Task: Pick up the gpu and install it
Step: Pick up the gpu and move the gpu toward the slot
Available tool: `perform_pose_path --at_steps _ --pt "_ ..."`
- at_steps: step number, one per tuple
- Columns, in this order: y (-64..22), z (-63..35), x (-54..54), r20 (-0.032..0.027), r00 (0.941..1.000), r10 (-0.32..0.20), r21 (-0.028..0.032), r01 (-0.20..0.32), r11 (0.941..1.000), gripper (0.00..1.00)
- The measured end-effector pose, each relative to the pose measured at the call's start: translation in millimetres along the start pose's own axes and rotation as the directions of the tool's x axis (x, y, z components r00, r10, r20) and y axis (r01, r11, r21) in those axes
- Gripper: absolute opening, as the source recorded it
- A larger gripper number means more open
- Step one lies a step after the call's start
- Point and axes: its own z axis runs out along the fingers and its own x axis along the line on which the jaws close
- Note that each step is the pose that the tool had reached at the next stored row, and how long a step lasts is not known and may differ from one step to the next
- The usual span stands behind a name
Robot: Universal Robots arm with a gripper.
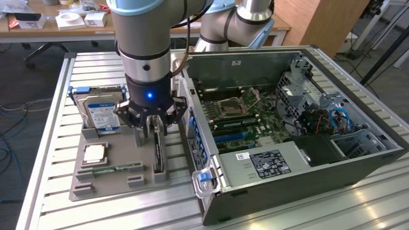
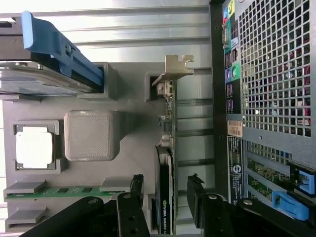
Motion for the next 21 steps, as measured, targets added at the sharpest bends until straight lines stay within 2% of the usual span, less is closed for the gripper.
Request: perform_pose_path --at_steps 11,16,21 --pt "-4.4 0.0 -0.3 0.0 1.0 -0.001 -0.0001 0.001 1.0 0.49" --pt "-4.9 6.4 -0.2 0.0 1.0 -0.001 0.0 0.001 1.0 0.49" --pt "-5.2 7.0 -0.7 -0.0001 1.0 -0.001 0.0 0.001 1.0 0.49"
